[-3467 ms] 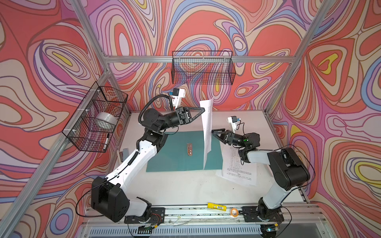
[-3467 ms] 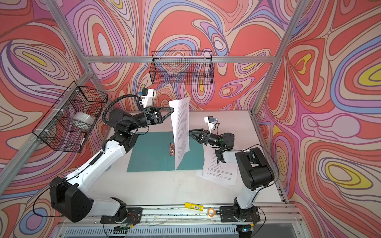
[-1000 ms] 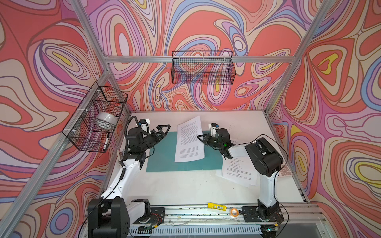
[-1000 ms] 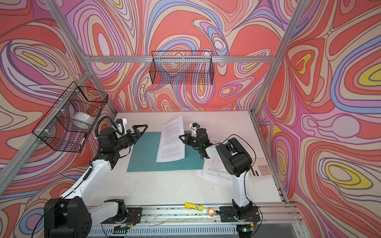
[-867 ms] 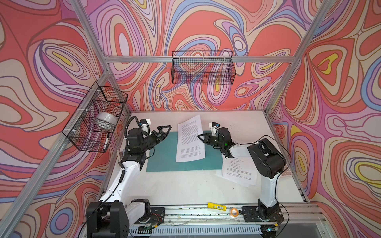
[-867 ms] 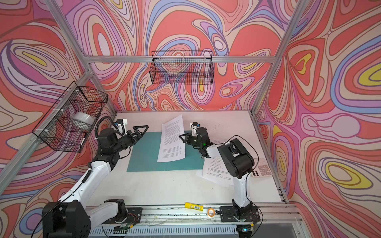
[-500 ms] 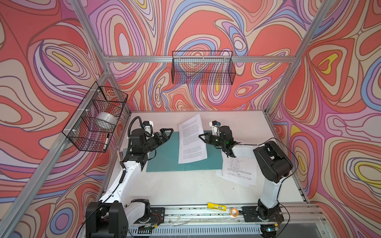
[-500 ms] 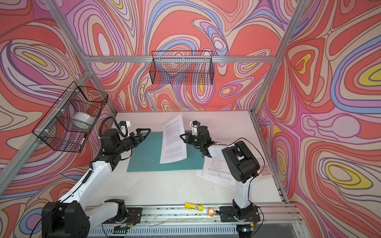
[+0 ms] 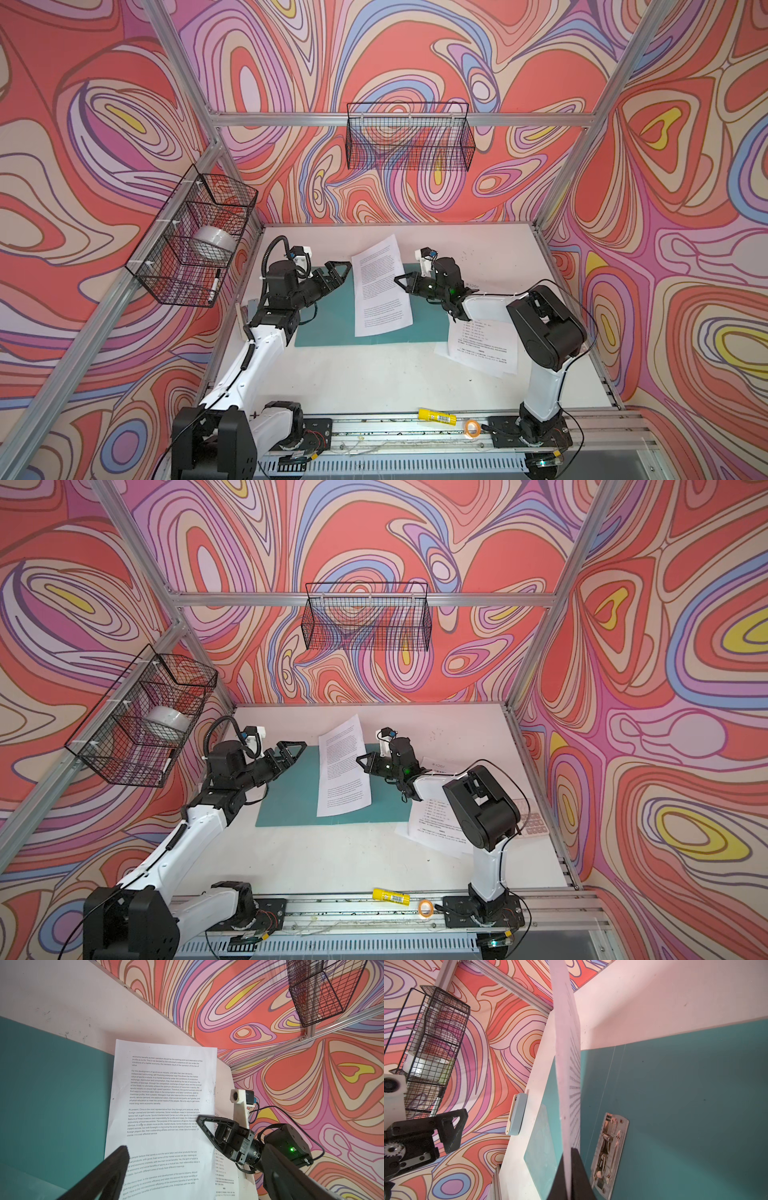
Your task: Put the files into the folder
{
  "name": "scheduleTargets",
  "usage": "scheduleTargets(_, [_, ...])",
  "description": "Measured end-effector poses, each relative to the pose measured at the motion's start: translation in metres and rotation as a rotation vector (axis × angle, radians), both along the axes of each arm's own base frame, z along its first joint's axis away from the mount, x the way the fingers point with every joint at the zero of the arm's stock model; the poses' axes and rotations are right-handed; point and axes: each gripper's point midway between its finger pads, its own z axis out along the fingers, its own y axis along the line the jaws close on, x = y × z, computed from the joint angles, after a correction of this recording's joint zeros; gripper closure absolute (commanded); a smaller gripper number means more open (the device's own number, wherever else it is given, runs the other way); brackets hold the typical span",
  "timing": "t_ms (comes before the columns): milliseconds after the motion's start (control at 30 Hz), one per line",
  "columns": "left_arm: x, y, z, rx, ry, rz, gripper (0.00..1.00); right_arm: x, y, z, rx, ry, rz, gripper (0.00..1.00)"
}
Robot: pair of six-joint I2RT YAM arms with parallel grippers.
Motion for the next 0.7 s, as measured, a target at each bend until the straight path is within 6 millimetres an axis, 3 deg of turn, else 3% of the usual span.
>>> scheduleTargets(367, [-0.012,0.004,0.001,0.014,-0.009,0.030,0.01,0.009,-0.003,-0.002,0.000,-0.010,-0.101,1.00])
scheduleTargets(600, [-0.013,0.005,-0.002,0.015,-0.001,0.031,0.02,0.007,0.009,-0.024,-0.016,0.033,-0.096,1.00])
scheduleTargets(700, [-0.014,0.005,-0.007,0.016,0.009,0.031,0.02,0.006,0.012,-0.025,-0.016,0.038,-0.099,1.00])
